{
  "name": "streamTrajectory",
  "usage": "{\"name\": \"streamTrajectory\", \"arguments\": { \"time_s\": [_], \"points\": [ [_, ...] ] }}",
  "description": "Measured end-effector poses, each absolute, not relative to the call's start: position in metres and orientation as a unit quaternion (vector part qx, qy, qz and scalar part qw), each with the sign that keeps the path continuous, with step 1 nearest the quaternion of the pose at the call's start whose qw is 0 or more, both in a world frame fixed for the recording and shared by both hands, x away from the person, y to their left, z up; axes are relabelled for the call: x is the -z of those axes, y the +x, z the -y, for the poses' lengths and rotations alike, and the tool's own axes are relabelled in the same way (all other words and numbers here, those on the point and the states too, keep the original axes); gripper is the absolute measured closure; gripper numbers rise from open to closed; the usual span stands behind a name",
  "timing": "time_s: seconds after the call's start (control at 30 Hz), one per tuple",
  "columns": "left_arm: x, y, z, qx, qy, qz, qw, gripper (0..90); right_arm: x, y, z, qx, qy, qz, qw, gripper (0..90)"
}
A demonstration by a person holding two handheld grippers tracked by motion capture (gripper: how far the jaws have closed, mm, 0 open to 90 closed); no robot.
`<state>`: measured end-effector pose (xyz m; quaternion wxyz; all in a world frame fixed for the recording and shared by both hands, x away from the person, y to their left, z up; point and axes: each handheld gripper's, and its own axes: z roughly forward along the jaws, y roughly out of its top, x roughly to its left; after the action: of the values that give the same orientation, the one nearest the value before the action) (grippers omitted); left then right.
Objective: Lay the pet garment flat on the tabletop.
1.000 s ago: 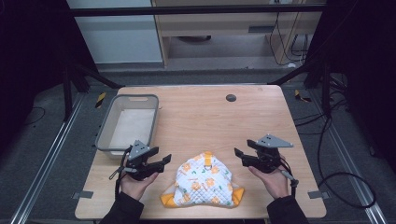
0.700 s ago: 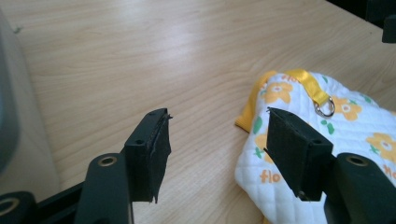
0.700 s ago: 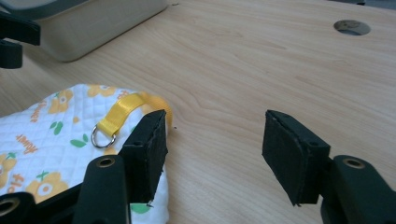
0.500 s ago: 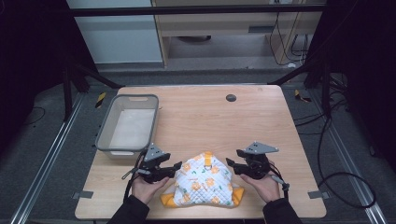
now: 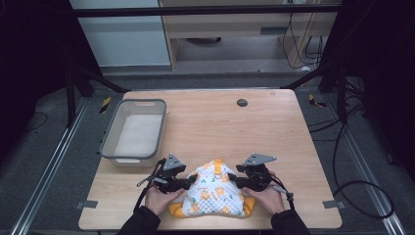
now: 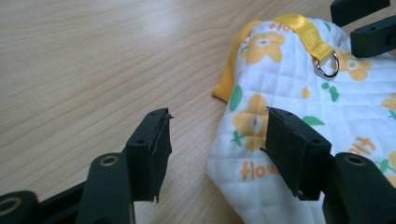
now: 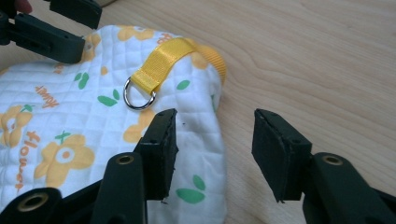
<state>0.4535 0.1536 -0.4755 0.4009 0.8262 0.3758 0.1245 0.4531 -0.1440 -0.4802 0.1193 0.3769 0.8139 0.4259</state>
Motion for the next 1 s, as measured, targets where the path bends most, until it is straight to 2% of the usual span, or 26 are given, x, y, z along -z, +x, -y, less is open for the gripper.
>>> {"name": "streamTrajectory", "arguments": {
  "time_s": [0.13, 0.23, 0.33, 0.47, 0.5, 0.53, 0.57, 0.73, 1.0],
  "points": [
    [0.480, 0.455, -0.150, -0.100, 0.831, -0.374, 0.400, 46.7, 0.483, 0.455, 0.141, -0.427, 0.370, -0.817, 0.116, 54.8],
    [0.485, 0.455, -0.147, -0.081, 0.835, -0.373, 0.397, 55.8, 0.486, 0.456, 0.140, -0.423, 0.369, -0.821, 0.106, 60.2],
    [0.487, 0.456, -0.145, -0.078, 0.836, -0.375, 0.393, 58.5, 0.488, 0.457, 0.139, -0.422, 0.369, -0.822, 0.101, 63.3],
    [0.488, 0.456, -0.144, -0.074, 0.838, -0.374, 0.391, 69.7, 0.490, 0.457, 0.137, -0.417, 0.369, -0.825, 0.093, 69.2],
    [0.489, 0.456, -0.143, -0.075, 0.839, -0.375, 0.387, 72.4, 0.491, 0.457, 0.136, -0.413, 0.369, -0.828, 0.093, 73.1],
    [0.489, 0.456, -0.143, -0.075, 0.839, -0.375, 0.387, 74.9, 0.491, 0.457, 0.136, -0.413, 0.369, -0.828, 0.093, 73.1],
    [0.488, 0.455, -0.142, -0.076, 0.841, -0.372, 0.386, 77.7, 0.491, 0.457, 0.136, -0.410, 0.365, -0.830, 0.097, 78.1],
    [0.484, 0.451, -0.141, -0.084, 0.842, -0.363, 0.390, 81.7, 0.486, 0.456, 0.137, -0.417, 0.361, -0.829, 0.098, 84.5],
    [0.457, 0.441, -0.149, -0.100, 0.822, -0.352, 0.437, 82.4, 0.466, 0.447, 0.146, -0.457, 0.352, -0.810, 0.109, 85.8]
  ]
}}
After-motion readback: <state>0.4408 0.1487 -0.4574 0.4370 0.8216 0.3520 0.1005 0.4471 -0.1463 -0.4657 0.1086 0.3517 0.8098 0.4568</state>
